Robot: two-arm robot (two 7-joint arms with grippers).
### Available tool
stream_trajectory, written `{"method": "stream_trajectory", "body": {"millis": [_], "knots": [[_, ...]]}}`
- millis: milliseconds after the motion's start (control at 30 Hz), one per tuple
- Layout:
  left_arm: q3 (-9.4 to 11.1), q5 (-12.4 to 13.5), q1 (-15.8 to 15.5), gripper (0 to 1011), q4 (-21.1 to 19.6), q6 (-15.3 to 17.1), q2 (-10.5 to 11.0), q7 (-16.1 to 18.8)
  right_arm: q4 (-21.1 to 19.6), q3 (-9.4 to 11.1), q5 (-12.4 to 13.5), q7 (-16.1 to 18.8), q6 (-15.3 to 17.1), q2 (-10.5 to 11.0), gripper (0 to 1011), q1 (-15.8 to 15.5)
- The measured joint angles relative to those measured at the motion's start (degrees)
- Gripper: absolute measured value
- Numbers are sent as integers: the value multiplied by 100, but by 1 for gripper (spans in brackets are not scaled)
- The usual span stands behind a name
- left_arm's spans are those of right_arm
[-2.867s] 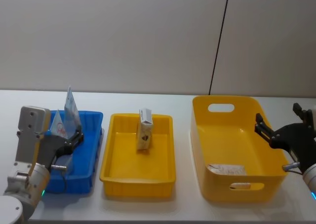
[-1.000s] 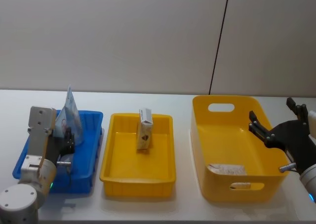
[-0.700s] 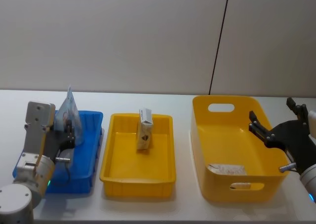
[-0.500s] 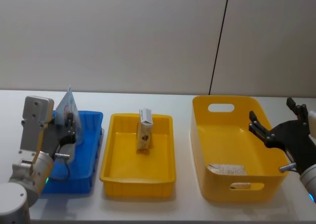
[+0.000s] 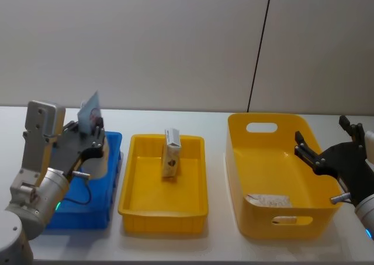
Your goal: Bimanual collaborative sorting of washing and personal care products
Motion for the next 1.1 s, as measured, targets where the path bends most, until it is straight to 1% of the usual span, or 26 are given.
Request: {"method": "stream_trajectory", "body": {"millis": [300,367,433,500,600,633,767,867,967,1100], "knots": [[52,-266,-86,254,-29,-243,-34,-582,8,-5,8,41,3,-1,1002,10],[90,-369,-137,254,0,-342,-72,-808,19,-13,18,73,3,2,1002,20],[99,-391,-151,254,9,-364,-81,-857,32,-24,29,113,4,9,1002,36],[147,-483,-217,254,58,-454,-130,-1057,57,-46,61,200,4,23,1002,65],[203,-572,-286,254,110,-550,-180,-1246,105,-91,109,337,3,43,1002,120],[203,-572,-286,254,110,-550,-180,-1246,136,-122,130,410,3,55,1002,156],[292,-683,-373,254,169,-673,-253,-1483,197,-188,188,577,-1,70,1002,234],[352,-736,-419,254,195,-737,-300,-1596,279,-273,269,806,-6,80,1002,347],[403,-780,-456,254,209,-794,-336,-1689,334,-331,322,939,-9,82,1002,417],[466,-826,-494,254,219,-857,-373,-1785,445,-458,457,1233,-11,81,1002,571]]}}
